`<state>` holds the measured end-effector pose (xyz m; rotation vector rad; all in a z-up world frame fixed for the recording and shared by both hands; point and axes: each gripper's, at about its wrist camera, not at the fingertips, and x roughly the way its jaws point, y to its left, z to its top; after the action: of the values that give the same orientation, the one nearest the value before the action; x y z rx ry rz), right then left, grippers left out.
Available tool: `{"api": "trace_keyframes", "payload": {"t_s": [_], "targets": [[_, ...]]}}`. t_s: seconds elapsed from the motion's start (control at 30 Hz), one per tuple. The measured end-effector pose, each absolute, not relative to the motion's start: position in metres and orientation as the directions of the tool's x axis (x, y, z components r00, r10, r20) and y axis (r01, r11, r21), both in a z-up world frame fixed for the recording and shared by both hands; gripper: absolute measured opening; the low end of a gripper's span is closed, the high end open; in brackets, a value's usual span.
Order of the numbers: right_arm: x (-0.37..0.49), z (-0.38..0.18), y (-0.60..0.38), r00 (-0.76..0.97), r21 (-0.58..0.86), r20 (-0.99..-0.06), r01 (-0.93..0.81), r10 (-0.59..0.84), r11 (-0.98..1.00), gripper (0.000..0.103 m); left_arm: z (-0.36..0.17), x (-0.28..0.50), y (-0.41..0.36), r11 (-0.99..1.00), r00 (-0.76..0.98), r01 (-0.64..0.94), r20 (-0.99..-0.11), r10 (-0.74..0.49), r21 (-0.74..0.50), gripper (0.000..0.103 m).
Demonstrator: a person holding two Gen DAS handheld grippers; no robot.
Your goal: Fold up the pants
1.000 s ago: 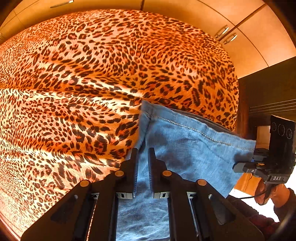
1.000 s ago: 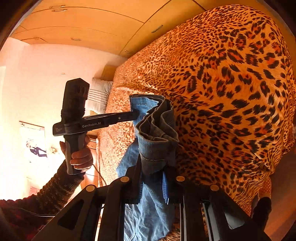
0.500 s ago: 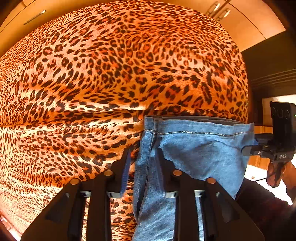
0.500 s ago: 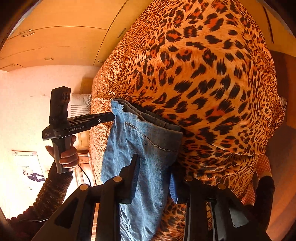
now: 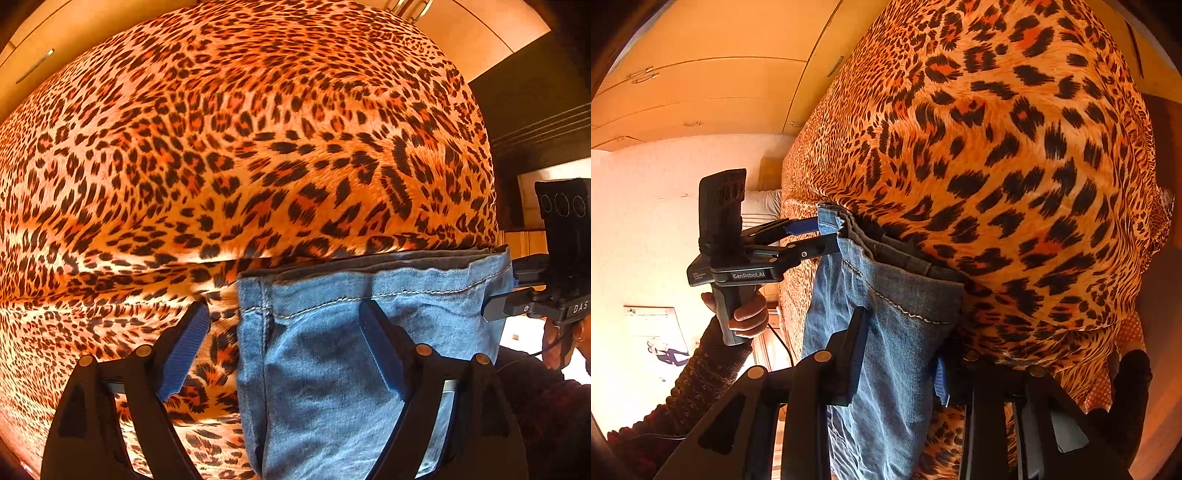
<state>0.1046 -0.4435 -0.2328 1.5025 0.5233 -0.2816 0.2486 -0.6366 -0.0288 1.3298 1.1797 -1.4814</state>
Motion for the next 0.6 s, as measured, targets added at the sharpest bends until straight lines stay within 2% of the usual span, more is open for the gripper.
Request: {"api": "trace_keyframes", "payload": {"t_s": [0.1,0.2,0.27,0.33,0.43,0.6], "targets": [[0.099,-0.235,-0.442,0.862,0.873,-0.487,0.483,0.139,0.064,0.033,-0.027,0.238,-0.633,-0.269,-0.128,0.955,-0.992,0.003,-0.124,0.083],[0.096,-0.236,-0.440,0.864,0.874,-0.486,0.481,0.131,0.073,0.033,-0.022,0.243,-0.630,-0.251,-0.127,0.961,-0.992,-0.020,-0.118,0.058],[0.095,-0.237,-0.437,0.864,0.873,-0.488,0.481,0.123,0.086,0.033,-0.016,0.254,-0.630,-0.202,-0.160,0.967,-0.987,-0.017,-0.153,0.026],[0.097,-0.235,-0.434,0.857,0.864,-0.501,0.491,0.116,0.109,0.033,-0.012,0.264,-0.629,-0.145,-0.187,0.973,-0.982,-0.020,-0.182,0.017],[0.106,-0.228,-0.432,0.829,0.834,-0.548,0.529,0.114,0.155,0.025,-0.008,0.263,-0.626,-0.099,-0.194,0.977,-0.980,-0.040,-0.189,0.012],[0.113,-0.206,-0.426,0.854,0.855,-0.503,0.469,0.133,0.222,0.018,0.021,0.275,-0.595,-0.035,-0.265,0.964,-0.958,-0.113,-0.263,0.010]]}}
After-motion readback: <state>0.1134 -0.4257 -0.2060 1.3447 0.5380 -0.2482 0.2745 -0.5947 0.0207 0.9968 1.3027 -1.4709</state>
